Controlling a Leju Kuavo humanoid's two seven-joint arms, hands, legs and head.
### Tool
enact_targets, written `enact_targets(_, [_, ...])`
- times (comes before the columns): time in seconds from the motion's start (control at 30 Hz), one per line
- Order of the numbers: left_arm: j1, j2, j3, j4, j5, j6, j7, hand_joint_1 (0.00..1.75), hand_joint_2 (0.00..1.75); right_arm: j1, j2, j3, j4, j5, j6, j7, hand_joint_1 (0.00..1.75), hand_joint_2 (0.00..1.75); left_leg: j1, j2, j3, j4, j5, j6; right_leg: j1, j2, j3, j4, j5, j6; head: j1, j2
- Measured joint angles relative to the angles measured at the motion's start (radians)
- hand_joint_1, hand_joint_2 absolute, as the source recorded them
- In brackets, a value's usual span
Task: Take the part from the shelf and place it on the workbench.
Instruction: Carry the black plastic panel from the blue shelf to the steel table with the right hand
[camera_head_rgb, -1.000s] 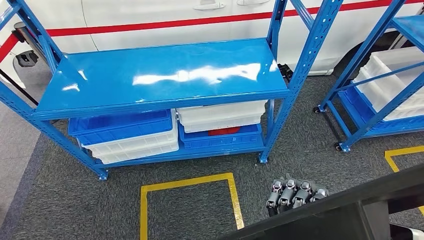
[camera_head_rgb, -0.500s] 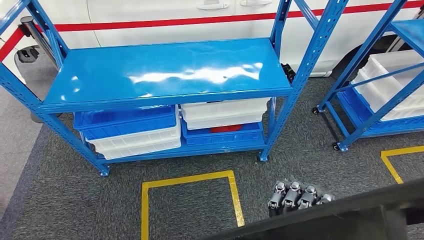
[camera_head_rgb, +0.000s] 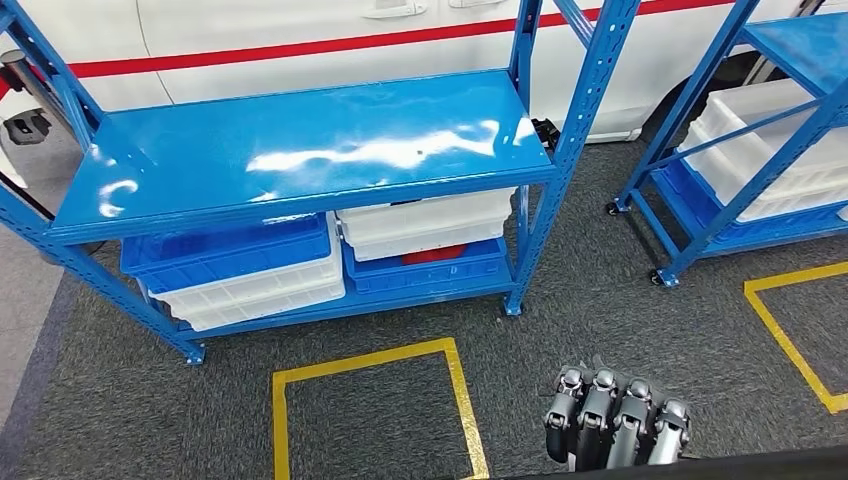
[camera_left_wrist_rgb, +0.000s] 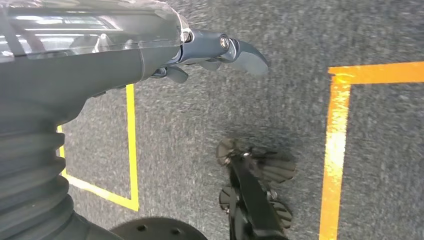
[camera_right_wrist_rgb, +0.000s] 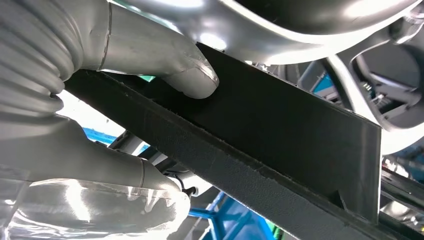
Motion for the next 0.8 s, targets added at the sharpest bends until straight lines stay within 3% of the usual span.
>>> enact_targets(0.07, [-0.001, 0.000, 0.000, 0.000, 0.000, 0.003, 0.005, 0.00, 1.75, 0.011, 0.012, -0.003, -0.026, 0.017, 0.009, 0.000, 1.75, 1.75, 0.001, -0.025, 0.032, -0.073, 0.016, 0.007, 0.001, 0.015, -0.008, 0.004, 0.003, 0.011, 0.000, 0.000])
enact_targets(0.13, [-0.003, 0.002, 0.000, 0.000, -0.001, 0.004, 0.009, 0.00, 1.75, 0.030, 0.019, -0.006, -0.059, 0.042, 0.004, 0.000, 1.75, 1.75, -0.001, -0.016, 0.033, -0.080, 0.014, 0.017, 0.000, 0.030, -0.016, 0.004, 0.008, 0.026, 0.000, 0.000])
enact_targets(0.2, [-0.007, 0.003, 0.000, 0.000, -0.003, 0.004, 0.007, 0.00, 1.75, 0.049, 0.022, -0.007, -0.093, 0.073, -0.026, 0.000, 1.75, 1.75, 0.001, 0.002, 0.034, -0.088, 0.021, 0.033, -0.001, 0.016, -0.026, 0.024, -0.008, 0.036, 0.000, 0.000])
enact_targets(0.23, [-0.007, 0.004, 0.000, 0.000, -0.006, 0.003, 0.003, 0.00, 1.75, 0.056, 0.020, -0.002, -0.110, 0.096, -0.060, -0.001, 1.75, 1.75, 0.002, 0.012, 0.035, -0.093, 0.024, 0.041, 0.000, -0.001, -0.042, 0.060, -0.032, 0.039, 0.000, 0.000])
enact_targets(0.3, [-0.005, 0.009, 0.000, 0.000, -0.014, 0.001, -0.004, 0.00, 1.75, 0.065, 0.004, 0.024, -0.141, 0.148, -0.155, -0.001, 1.75, 1.75, -0.002, 0.036, 0.033, -0.095, 0.026, 0.048, -0.001, -0.038, -0.103, 0.189, -0.102, 0.042, 0.000, 0.000])
enact_targets(0.37, [-0.004, 0.014, 0.000, 0.000, -0.020, 0.000, -0.008, 0.00, 1.75, 0.073, -0.018, 0.060, -0.161, 0.183, -0.229, 0.000, 1.75, 1.75, -0.005, 0.060, 0.031, -0.093, 0.025, 0.049, -0.002, -0.050, -0.150, 0.291, -0.137, 0.045, 0.000, 0.000])
enact_targets(0.4, [-0.005, 0.016, 0.000, 0.000, -0.022, 0.000, -0.008, 0.00, 1.75, 0.076, -0.027, 0.075, -0.168, 0.191, -0.251, 0.000, 1.75, 1.75, -0.006, 0.070, 0.031, -0.091, 0.024, 0.049, -0.002, -0.053, -0.146, 0.288, -0.124, 0.045, 0.000, 0.000])
enact_targets(0.43, [-0.006, 0.018, 0.000, 0.000, -0.022, 0.000, -0.009, 0.00, 1.75, 0.078, -0.036, 0.088, -0.173, 0.200, -0.271, -0.001, 1.75, 1.75, -0.006, 0.079, 0.031, -0.090, 0.023, 0.048, -0.002, -0.058, -0.122, 0.246, -0.097, 0.044, 0.000, 0.000])
enact_targets(0.47, [-0.007, 0.019, 0.000, 0.000, -0.023, 0.000, -0.011, 0.00, 1.75, 0.077, -0.047, 0.102, -0.179, 0.212, -0.302, -0.001, 1.75, 1.75, -0.007, 0.088, 0.033, -0.089, 0.022, 0.047, -0.001, -0.069, -0.081, 0.175, -0.061, 0.040, 0.000, 0.000])
enact_targets(0.53, [-0.009, 0.019, 0.000, 0.000, -0.022, 0.001, -0.025, 0.00, 1.75, 0.062, -0.087, 0.153, -0.184, 0.254, -0.415, -0.001, 1.75, 1.75, -0.013, 0.103, 0.036, -0.086, 0.017, 0.040, 0.006, -0.108, -0.012, 0.048, -0.021, 0.027, 0.000, 0.000])
enact_targets(0.6, [-0.010, 0.019, -0.004, 0.000, -0.009, 0.004, -0.048, 0.00, 1.75, 0.032, -0.142, 0.223, -0.176, 0.289, -0.548, 0.000, 1.75, 1.75, -0.017, 0.118, 0.038, -0.085, 0.016, 0.031, 0.014, -0.121, 0.005, 0.005, -0.016, 0.017, 0.000, 0.000])
enact_targets(0.67, [-0.014, 0.018, -0.011, 0.000, 0.005, 0.010, -0.069, 0.00, 1.75, -0.006, -0.188, 0.287, -0.150, 0.297, -0.627, 0.000, 1.75, 1.75, -0.017, 0.132, 0.039, -0.085, 0.015, 0.021, 0.012, -0.099, 0.000, 0.001, -0.008, 0.009, 0.000, 0.000])
enact_targets(0.73, [-0.018, 0.015, -0.018, 0.000, 0.009, 0.020, -0.087, 0.00, 1.75, -0.052, -0.223, 0.339, -0.102, 0.289, -0.656, 0.002, 1.75, 1.75, -0.013, 0.110, 0.027, -0.051, -0.013, 0.010, 0.005, -0.080, -0.002, -0.005, 0.001, -0.003, 0.000, 0.000])
enact_targets(0.8, [-0.017, 0.013, -0.024, 0.000, 0.007, 0.036, -0.105, 0.00, 1.75, -0.103, -0.251, 0.375, -0.040, 0.274, -0.665, 0.003, 1.75, 1.75, -0.009, 0.063, -0.022, 0.063, -0.078, 0.002, 0.002, -0.063, -0.007, -0.007, 0.007, -0.010, 0.000, 0.000])
